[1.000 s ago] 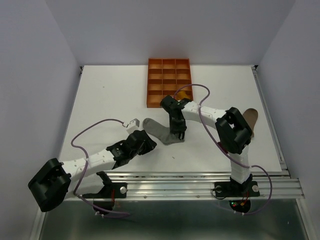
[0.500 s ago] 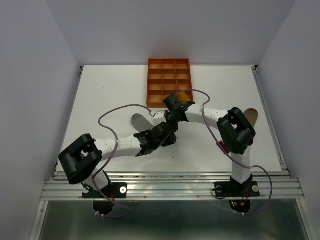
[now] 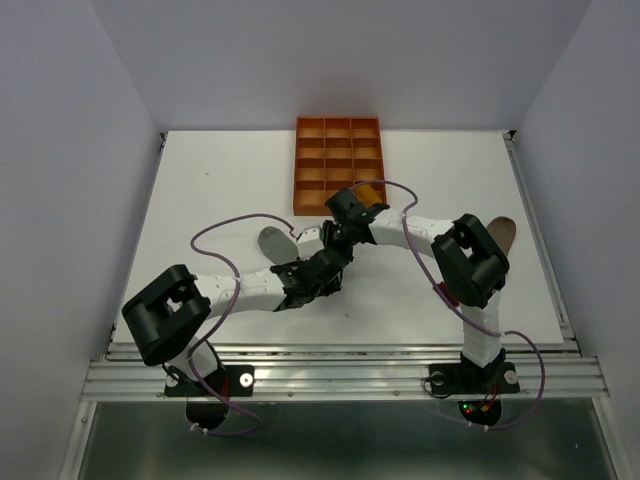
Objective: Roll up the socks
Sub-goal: Roll the sock at the center of the board.
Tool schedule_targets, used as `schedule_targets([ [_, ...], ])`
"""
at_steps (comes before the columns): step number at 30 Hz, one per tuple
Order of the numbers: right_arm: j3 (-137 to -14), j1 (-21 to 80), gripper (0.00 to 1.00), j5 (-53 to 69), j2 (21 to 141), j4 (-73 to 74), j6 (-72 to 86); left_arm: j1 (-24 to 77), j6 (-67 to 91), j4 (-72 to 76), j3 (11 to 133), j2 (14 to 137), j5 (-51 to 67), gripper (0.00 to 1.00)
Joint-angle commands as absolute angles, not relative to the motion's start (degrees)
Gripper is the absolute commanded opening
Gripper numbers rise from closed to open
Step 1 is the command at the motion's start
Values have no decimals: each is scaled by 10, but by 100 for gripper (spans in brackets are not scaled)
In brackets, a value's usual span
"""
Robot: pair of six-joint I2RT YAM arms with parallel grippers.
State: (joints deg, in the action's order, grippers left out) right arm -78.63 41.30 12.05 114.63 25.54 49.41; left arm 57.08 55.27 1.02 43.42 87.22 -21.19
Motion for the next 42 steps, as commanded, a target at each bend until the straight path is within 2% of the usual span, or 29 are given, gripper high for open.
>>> schedule_targets([
  [1, -766, 415, 40, 101, 1186, 277, 489, 557, 573, -24, 422, 862, -237, 47],
  [19, -759, 415, 40, 105, 1187, 276, 485, 513, 587, 16, 386, 857, -214, 44],
  [22, -761, 415, 40, 106, 1185, 276, 485, 505, 582, 25, 380, 863, -201, 39],
  [25, -760, 415, 40, 103, 1177, 276, 485, 497, 577, 28, 381, 875, -194, 16],
  [26, -761, 415, 40, 103, 1173, 276, 485, 495, 574, 31, 382, 881, -192, 2],
  [27, -762, 415, 40, 103, 1171, 276, 485, 493, 572, 33, 385, 884, -185, 0],
  [37, -836, 379, 45, 113, 1116, 274, 444, 492, 541, 40, 345, 854, -129, 0],
  [39, -859, 371, 50, 116, 1102, 265, 431, 492, 540, 54, 330, 847, -103, 0],
  [42, -876, 358, 52, 118, 1078, 248, 411, 491, 545, 65, 319, 846, -83, 0],
])
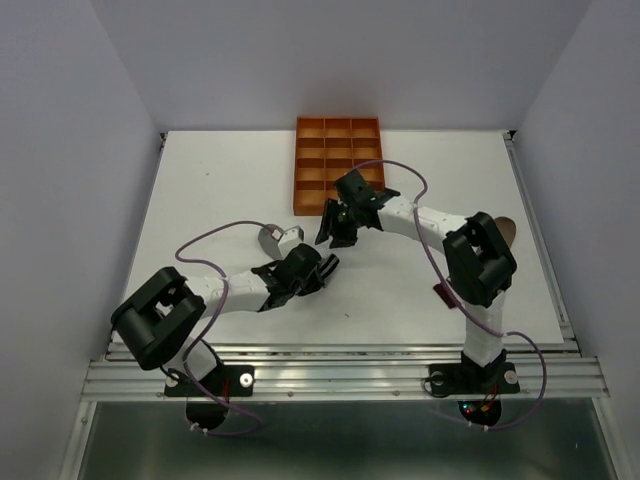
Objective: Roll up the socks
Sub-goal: Roll the sock at the center of the board.
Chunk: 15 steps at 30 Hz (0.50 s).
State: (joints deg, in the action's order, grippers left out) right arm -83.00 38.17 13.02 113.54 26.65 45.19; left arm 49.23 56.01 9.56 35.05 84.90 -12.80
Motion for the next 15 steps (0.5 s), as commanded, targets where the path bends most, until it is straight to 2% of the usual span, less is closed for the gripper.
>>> schedule_targets([
  [1, -882, 352, 52, 117, 1072, 244, 400, 491, 550, 65, 313, 846, -74, 0],
  [5, -856, 305, 50, 134, 1050, 199, 378, 490, 557, 73, 297, 836, -50, 0],
  [7, -837, 278, 47, 170, 1036, 157, 321, 489, 557, 77, 283, 825, -25, 0],
  [9, -793, 278, 46, 153, 998, 102, 231, 485, 556, 87, 265, 804, 6, 0],
  [11, -692, 278, 45, 170, 952, -21, 174, 476, 554, 95, 251, 775, 39, 0],
  [15, -553, 278, 46, 281, 839, -129, -5, 451, 545, 58, 232, 718, 83, 0],
])
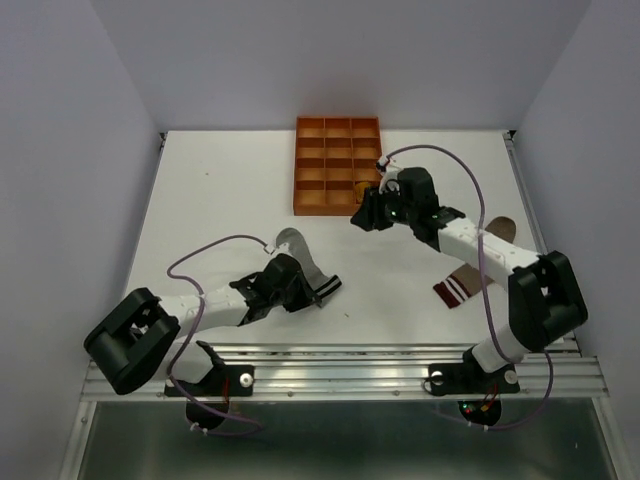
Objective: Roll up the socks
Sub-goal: Roll the sock at the center of the board.
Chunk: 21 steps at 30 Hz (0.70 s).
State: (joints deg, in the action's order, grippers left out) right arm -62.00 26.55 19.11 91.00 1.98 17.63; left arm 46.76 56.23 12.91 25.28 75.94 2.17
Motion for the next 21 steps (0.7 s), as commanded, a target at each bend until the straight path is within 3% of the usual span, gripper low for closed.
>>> schedule_targets([
  [1, -538, 278, 47, 297, 817, -129, -31, 439, 543, 29, 233, 698, 90, 0],
  [9, -491, 422, 49, 268, 809, -68, -188, 394, 541, -38, 229, 681, 148, 0],
  [21, -500, 481, 51, 376, 859, -11, -362, 328, 559, -24, 186, 685, 245, 0],
])
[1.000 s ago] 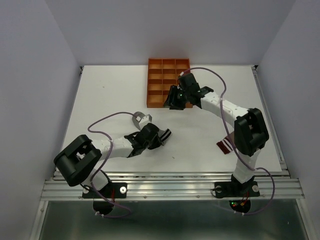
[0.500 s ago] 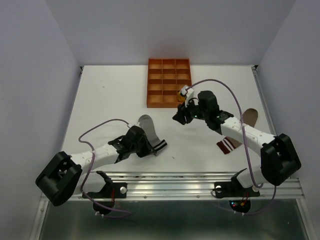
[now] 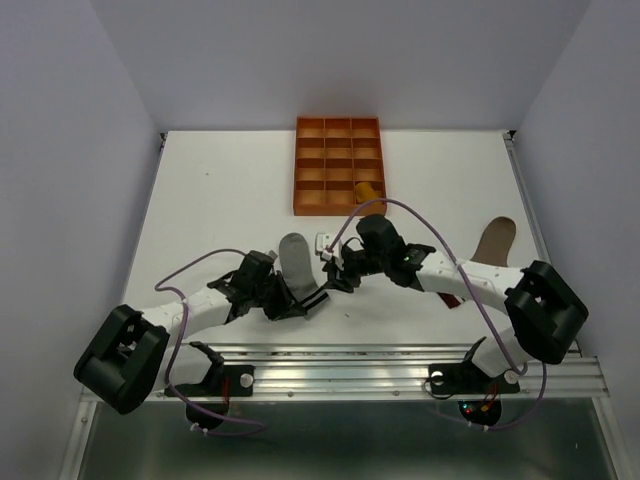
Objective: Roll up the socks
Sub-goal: Roll the sock at the center of the board.
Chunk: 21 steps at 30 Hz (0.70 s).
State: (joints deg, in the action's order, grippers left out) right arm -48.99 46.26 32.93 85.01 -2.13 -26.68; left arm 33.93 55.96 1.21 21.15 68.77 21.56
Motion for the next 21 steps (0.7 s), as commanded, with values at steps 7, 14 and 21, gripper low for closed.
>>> schedule_targets([
  [7, -503, 528, 52, 327, 884, 15, -438, 309, 560, -26, 190, 701, 279, 0],
  [14, -482, 533, 53, 330, 879, 12, -480, 305, 556, -62, 219, 717, 280, 0],
  [21, -492, 533, 54, 344, 912, 18, -507, 288, 562, -48, 207, 729, 308, 0],
])
